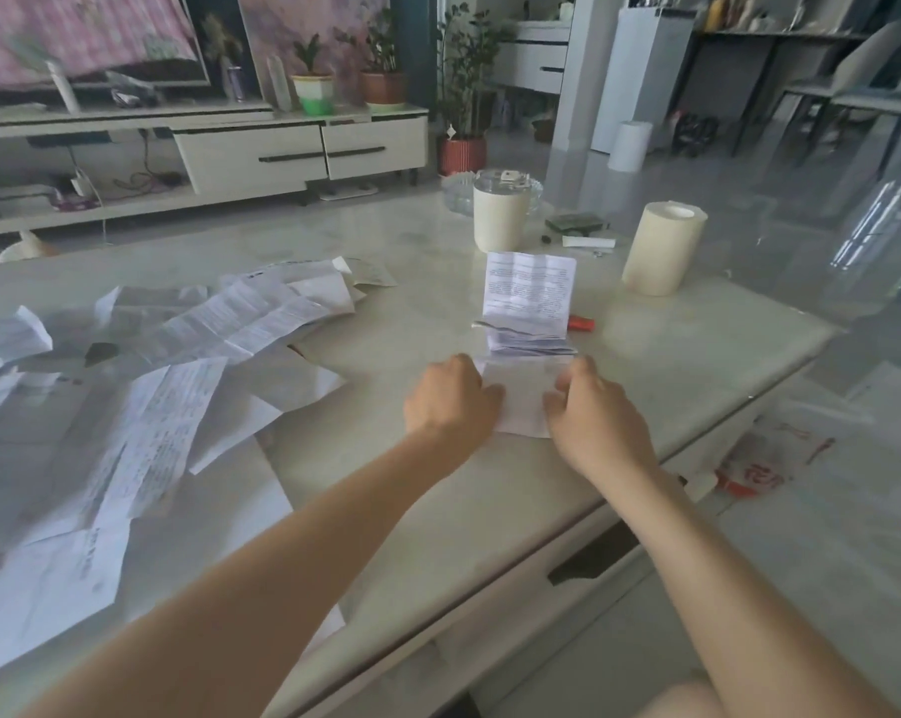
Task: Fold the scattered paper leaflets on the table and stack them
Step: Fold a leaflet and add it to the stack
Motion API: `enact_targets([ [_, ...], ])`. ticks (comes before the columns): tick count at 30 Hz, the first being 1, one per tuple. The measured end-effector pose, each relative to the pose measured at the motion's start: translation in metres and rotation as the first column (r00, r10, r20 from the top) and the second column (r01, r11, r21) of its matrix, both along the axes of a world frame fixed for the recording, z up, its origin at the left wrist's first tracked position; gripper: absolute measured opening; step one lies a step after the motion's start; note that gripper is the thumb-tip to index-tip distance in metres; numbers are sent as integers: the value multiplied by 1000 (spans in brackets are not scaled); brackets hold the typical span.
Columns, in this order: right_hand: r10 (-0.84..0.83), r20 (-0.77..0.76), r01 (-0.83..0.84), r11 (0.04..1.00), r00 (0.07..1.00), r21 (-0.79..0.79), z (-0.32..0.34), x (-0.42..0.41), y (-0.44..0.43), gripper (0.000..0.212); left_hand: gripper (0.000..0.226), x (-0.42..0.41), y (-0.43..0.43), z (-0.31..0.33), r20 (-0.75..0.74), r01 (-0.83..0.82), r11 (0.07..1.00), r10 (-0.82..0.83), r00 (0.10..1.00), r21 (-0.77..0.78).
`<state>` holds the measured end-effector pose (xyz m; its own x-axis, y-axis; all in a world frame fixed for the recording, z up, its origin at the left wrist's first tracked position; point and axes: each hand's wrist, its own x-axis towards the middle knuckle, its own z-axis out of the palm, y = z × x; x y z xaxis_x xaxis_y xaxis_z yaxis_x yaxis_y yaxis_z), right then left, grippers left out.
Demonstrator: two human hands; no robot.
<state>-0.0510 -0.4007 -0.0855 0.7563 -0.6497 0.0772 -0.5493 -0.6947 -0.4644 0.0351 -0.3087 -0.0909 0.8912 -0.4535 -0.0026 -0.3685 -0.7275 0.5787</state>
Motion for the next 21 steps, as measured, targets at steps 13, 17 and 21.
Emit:
enact_targets([
  [13,427,-131,-446,868,895,-218,-34,-4,-11,53,28,2,-3,-27,463,354,926,-374,803,133],
  [17,384,-321,-451,877,866,-168,-26,-8,-5,68,50,5,6,-27,284,374,893,-436,854,249],
  [21,319,-347,-417,871,882,-259,-26,-7,-1,74,45,9,10,-27,242,389,883,-451,859,262],
])
